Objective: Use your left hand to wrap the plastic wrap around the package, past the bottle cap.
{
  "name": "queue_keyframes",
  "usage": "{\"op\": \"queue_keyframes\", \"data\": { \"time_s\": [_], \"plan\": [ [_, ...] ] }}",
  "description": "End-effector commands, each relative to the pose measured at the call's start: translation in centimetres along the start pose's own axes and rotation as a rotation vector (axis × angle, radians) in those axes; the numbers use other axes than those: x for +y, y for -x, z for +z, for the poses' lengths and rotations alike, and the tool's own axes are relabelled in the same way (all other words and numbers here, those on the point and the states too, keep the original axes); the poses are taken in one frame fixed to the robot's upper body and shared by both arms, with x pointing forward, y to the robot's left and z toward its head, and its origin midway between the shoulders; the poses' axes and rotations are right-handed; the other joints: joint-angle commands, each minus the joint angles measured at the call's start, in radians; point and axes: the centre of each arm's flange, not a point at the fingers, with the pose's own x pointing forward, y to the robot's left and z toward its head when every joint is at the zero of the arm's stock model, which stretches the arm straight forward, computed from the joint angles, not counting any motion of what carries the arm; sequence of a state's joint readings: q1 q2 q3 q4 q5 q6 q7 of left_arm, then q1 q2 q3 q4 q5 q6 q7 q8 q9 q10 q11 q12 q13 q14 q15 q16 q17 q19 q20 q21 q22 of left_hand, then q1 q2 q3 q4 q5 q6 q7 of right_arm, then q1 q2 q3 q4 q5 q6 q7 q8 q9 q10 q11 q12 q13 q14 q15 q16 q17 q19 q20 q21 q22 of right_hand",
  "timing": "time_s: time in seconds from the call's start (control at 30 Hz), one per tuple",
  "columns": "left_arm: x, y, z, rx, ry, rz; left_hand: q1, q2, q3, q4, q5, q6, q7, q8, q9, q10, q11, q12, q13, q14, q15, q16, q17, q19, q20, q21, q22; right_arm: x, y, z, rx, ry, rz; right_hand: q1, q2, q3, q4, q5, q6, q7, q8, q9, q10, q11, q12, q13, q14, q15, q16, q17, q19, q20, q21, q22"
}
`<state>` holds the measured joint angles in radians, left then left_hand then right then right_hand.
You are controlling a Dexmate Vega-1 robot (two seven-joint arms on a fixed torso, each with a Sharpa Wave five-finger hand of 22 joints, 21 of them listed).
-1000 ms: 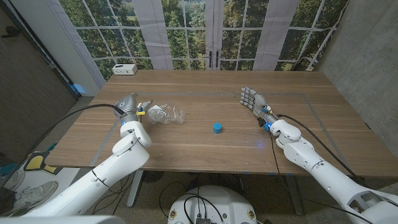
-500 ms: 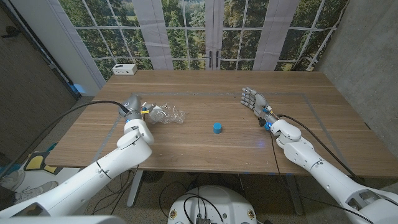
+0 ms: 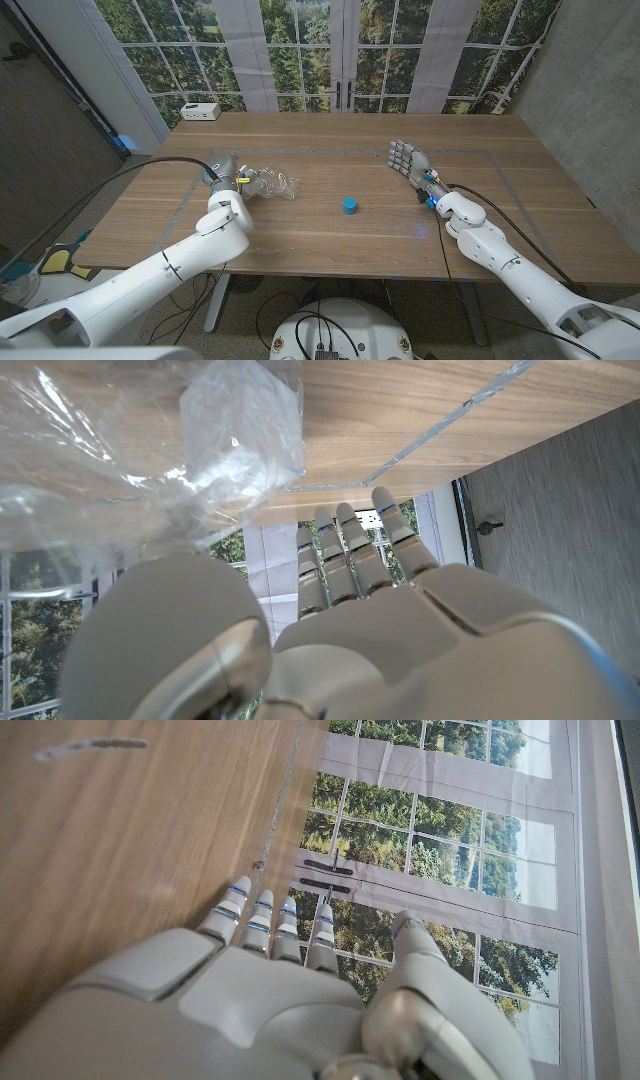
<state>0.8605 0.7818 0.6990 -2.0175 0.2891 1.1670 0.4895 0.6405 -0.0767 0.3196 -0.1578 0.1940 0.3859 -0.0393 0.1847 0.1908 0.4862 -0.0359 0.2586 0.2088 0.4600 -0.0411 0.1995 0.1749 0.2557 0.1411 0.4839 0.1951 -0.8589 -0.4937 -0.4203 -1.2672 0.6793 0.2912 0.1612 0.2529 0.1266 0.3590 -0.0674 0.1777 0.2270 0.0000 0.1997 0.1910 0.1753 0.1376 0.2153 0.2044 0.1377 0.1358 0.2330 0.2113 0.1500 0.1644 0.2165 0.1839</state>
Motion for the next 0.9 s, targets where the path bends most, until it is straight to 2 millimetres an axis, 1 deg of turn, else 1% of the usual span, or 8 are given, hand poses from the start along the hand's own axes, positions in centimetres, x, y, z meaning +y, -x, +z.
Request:
{"op": "queue_keyframes", "data": {
  "time_s": [0.03,0.3,0.37,0.4,0.57,0.7,0.77,0.9],
  "plan": [
    [-0.6,0.0,0.4,-0.014,-0.050,-0.076,0.037,-0.007,0.000,-0.009,0.010,0.010,-0.004,0.012,0.002,0.038,-0.007,0.006,0.003,0.039,-0.006,0.010,0.001,0.022,-0.005,0.008,0.003,0.0,0.1,0.1,-0.011,-0.009,-0.001,-0.005,0.000,-0.003,0.002,-0.003,0.010,-0.002,0.000,0.003,0.017,-0.001,0.005,0.004,0.010,-0.002,0.003,0.004,0.000,0.006,-0.001,0.003],
    [-1.5,0.2,0.7,-0.029,-0.118,-0.067,0.089,0.011,0.007,-0.002,0.006,0.056,0.001,0.028,0.003,0.144,-0.009,0.035,0.002,0.112,-0.011,0.026,0.001,0.040,-0.009,0.011,0.005,0.2,0.1,0.0,-0.008,-0.002,0.000,-0.006,-0.001,-0.004,0.001,-0.003,0.011,-0.001,0.000,0.003,0.025,0.003,0.007,0.004,0.013,0.001,0.003,0.003,0.000,0.005,-0.001,0.003],
    [-1.6,0.4,0.9,-0.036,-0.124,-0.051,0.109,0.022,0.012,-0.002,0.002,0.081,0.001,0.035,0.004,0.193,-0.029,0.047,0.002,0.134,-0.019,0.028,0.000,0.052,-0.010,0.015,0.006,0.2,0.1,0.1,-0.005,0.002,0.005,-0.006,-0.001,-0.004,0.001,-0.003,0.012,-0.001,0.000,0.003,0.027,0.006,0.008,0.004,0.014,0.001,0.003,0.003,0.000,0.004,-0.001,0.003],
    [-1.5,0.5,1.0,-0.033,-0.115,-0.039,0.130,0.040,0.022,-0.002,0.001,0.111,0.000,0.045,0.005,0.215,-0.044,0.051,0.002,0.140,-0.023,0.026,0.000,0.053,-0.012,0.015,0.006,0.2,0.1,0.1,-0.008,-0.002,0.005,-0.006,-0.001,-0.004,0.001,-0.003,0.012,-0.001,0.000,0.003,0.027,0.006,0.008,0.004,0.014,0.001,0.003,0.003,0.000,0.003,-0.001,0.003],
    [-1.3,0.7,1.1,-0.042,-0.132,0.023,0.215,0.107,0.061,-0.009,-0.010,0.237,0.004,0.080,0.009,0.319,-0.072,0.079,0.009,0.180,-0.047,0.025,0.000,0.060,-0.008,0.018,0.007,0.2,0.2,0.2,-0.011,0.002,-0.004,-0.007,-0.001,-0.005,0.001,-0.003,0.012,-0.001,0.000,0.003,0.032,0.005,0.009,0.004,0.014,0.001,0.003,0.003,0.000,0.003,-0.001,0.003],
    [-1.1,0.9,1.1,-0.035,-0.110,0.067,0.277,0.133,0.075,-0.013,-0.010,0.341,0.004,0.107,0.015,0.403,-0.091,0.113,0.033,0.215,-0.065,0.028,0.000,0.072,-0.017,0.026,0.008,0.2,0.3,0.1,-0.011,0.001,-0.005,-0.007,-0.001,-0.005,0.001,-0.003,0.011,-0.002,0.000,0.003,0.032,0.007,0.008,0.004,0.015,0.001,0.003,0.003,0.000,0.003,-0.001,0.003],
    [-1.1,1.1,1.1,-0.029,-0.104,0.093,0.300,0.150,0.082,-0.011,-0.009,0.407,0.015,0.126,0.018,0.447,-0.116,0.132,0.047,0.233,-0.069,0.030,0.000,0.081,-0.024,0.031,0.008,0.2,0.3,0.1,-0.007,0.002,-0.006,-0.008,-0.001,-0.005,0.001,-0.003,0.011,-0.002,0.000,0.003,0.032,0.007,0.008,0.004,0.015,0.002,0.003,0.004,0.000,0.003,-0.001,0.003],
    [-1.2,1.4,1.0,-0.035,-0.074,0.150,0.380,0.185,0.103,-0.022,-0.003,0.532,0.029,0.166,0.035,0.559,-0.140,0.181,0.082,0.288,-0.099,0.043,0.003,0.108,-0.044,0.049,0.008,0.2,0.3,0.0,-0.004,-0.001,-0.005,-0.009,-0.001,-0.006,0.001,-0.003,0.010,-0.002,0.000,0.003,0.032,0.006,0.008,0.004,0.015,0.002,0.003,0.004,0.001,0.003,0.000,0.003]
  ]
}}
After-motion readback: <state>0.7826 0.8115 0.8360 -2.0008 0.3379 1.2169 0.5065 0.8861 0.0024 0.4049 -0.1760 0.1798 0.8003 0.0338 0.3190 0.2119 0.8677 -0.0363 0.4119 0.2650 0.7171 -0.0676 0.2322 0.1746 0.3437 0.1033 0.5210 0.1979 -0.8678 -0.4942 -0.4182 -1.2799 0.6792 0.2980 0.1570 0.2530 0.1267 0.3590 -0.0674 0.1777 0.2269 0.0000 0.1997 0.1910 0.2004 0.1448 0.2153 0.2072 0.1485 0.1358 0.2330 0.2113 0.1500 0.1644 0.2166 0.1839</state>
